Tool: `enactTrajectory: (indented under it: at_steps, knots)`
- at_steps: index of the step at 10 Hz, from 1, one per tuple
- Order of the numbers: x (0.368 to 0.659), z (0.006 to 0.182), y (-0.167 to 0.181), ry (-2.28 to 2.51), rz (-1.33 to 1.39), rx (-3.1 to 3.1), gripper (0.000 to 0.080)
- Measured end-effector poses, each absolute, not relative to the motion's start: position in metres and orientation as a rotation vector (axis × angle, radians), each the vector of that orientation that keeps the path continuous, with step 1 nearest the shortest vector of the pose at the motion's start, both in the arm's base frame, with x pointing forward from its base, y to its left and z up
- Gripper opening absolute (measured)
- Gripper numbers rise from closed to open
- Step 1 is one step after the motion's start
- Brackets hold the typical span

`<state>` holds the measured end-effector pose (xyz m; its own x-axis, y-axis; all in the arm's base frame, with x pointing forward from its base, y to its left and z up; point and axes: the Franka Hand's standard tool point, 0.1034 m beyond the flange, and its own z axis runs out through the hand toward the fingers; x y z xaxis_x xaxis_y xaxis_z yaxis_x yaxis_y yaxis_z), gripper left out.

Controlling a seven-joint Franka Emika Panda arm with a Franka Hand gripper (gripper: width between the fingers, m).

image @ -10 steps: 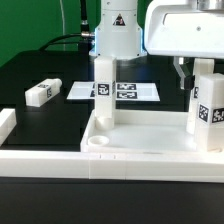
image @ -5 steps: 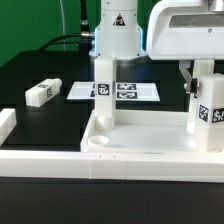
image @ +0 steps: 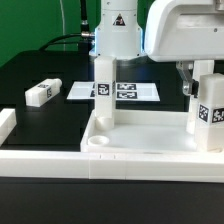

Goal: Assemble desk

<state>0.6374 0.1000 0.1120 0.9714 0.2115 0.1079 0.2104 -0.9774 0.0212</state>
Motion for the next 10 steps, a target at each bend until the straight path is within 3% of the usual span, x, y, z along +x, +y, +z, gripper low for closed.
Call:
enactTrajectory:
  at_steps: [1,3,7,10]
  knots:
    - [0.6375,0.1120,0.0994,0.346,0.172,3.107,0.0635]
    - [0.6375,0.1120,0.0994,0.341,0.172,3.108,0.0286]
    - [0.6373,0.1118,0.0988,0.234,0.170,3.125,0.0288]
    - [0.6373,0.1117,0.0980,-0.259,0.167,3.150,0.0288]
